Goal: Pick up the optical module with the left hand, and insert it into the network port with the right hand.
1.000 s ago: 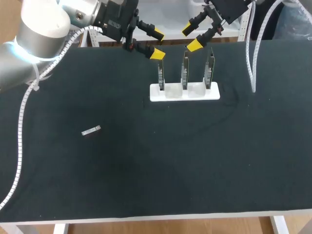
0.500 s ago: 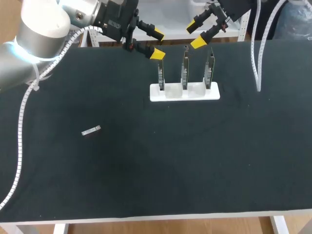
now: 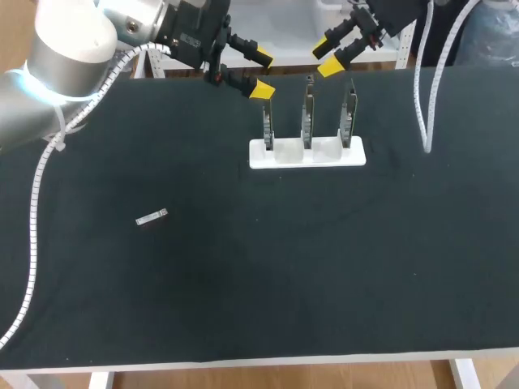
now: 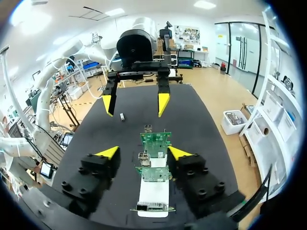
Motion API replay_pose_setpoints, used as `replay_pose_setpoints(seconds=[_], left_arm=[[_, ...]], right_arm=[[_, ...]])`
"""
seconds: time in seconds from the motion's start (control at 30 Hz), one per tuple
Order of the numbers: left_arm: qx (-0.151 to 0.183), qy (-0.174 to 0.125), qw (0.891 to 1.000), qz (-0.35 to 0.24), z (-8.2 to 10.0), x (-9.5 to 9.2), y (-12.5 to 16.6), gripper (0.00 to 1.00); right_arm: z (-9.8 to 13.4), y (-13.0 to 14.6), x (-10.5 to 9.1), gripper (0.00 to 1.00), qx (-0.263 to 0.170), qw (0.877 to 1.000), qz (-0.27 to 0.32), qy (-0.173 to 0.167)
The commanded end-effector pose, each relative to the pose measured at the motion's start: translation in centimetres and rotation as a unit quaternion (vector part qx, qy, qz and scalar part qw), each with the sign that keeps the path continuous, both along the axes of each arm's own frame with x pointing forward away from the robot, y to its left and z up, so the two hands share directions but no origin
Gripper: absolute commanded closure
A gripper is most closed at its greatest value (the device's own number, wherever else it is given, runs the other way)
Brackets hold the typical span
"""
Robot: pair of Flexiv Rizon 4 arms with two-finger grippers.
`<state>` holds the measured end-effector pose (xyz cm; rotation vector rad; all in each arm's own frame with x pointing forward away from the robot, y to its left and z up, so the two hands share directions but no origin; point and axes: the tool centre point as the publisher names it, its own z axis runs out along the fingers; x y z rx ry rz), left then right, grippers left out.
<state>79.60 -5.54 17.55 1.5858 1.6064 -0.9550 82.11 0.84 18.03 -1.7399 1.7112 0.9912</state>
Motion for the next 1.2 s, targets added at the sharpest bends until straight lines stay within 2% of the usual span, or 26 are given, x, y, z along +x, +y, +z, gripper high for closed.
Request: replay_pose_setpoints(seconds=[0.03, 1.2], left_arm=[[0.001, 0.000, 1.000, -0.001, 0.0, 0.1, 0.0, 0.00], [0.001, 0.000, 1.000, -0.001, 0.0, 0.1, 0.0, 0.00]], right_arm=[[0.1, 0.0, 0.7, 1.00, 0.001, 1.000, 0.016, 0.012], [-0.5, 2.1, 0.5, 1.00, 0.003, 0.999, 0.039, 0.017]])
